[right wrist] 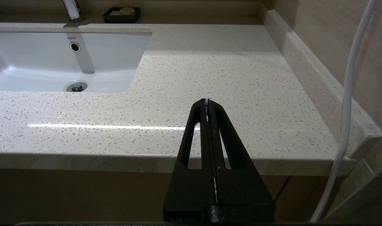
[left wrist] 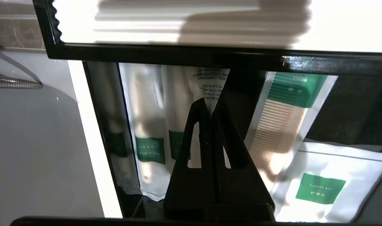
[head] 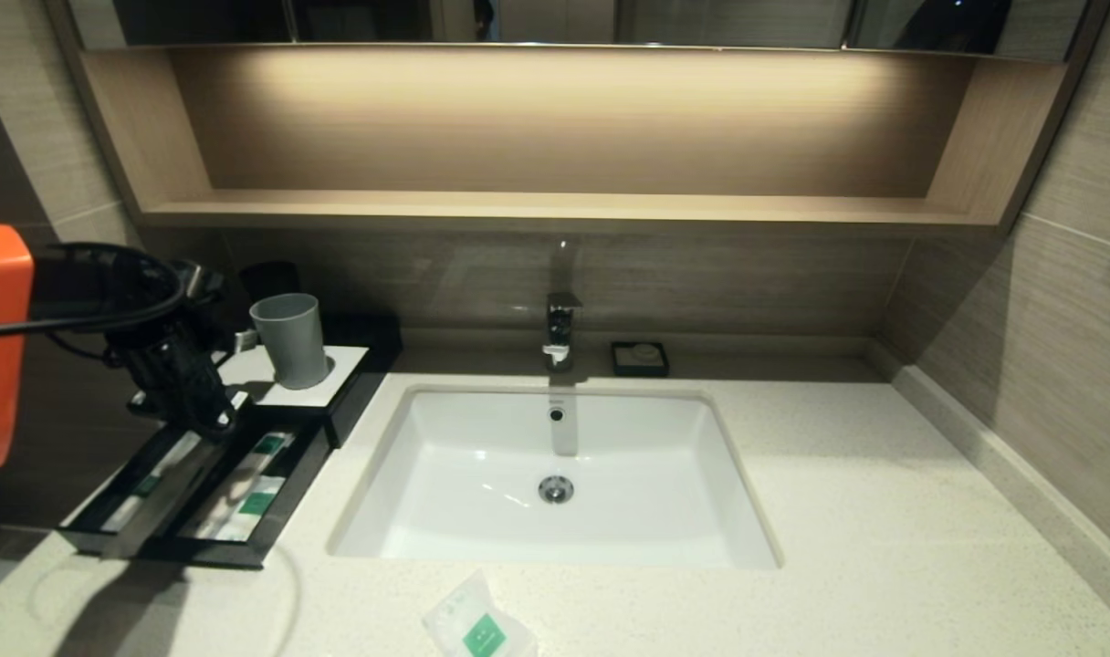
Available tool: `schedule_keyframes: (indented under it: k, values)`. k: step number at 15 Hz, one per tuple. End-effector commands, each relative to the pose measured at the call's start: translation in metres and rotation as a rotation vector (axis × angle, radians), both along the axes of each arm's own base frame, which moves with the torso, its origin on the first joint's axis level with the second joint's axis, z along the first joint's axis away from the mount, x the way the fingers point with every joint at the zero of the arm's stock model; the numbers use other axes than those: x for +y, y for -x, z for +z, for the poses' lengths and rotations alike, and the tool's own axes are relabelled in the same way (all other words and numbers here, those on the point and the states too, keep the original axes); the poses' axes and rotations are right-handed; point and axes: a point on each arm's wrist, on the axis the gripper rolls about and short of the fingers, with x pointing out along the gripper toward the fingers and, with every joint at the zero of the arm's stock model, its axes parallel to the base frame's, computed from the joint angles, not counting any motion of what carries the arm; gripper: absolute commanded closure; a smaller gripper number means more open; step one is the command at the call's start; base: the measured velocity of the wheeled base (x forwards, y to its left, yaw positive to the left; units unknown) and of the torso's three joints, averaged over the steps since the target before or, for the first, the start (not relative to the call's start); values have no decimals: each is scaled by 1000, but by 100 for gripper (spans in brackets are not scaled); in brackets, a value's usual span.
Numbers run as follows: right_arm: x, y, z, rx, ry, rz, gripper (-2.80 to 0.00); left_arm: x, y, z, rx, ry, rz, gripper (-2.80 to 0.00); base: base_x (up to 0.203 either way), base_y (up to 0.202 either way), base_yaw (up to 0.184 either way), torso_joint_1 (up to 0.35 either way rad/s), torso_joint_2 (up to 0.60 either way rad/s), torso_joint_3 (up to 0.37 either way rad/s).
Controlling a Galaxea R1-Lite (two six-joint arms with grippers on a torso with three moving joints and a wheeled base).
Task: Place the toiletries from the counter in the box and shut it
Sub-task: Place the bathroom toiletry into the drawer
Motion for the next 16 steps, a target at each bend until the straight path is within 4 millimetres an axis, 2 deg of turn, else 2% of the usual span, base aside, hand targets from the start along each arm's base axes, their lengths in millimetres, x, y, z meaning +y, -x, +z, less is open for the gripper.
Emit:
schedule_keyframes:
  k: [1,16]
  values:
    - [0,0,0,0,0,0,0,1,-1,-3,7,-2,-6,0,0,0,0,0,0,0]
    - [0,0,0,0,0,0,0,-4,-4,-4,-5,-4,-20,0,0,0,0,0,0,0]
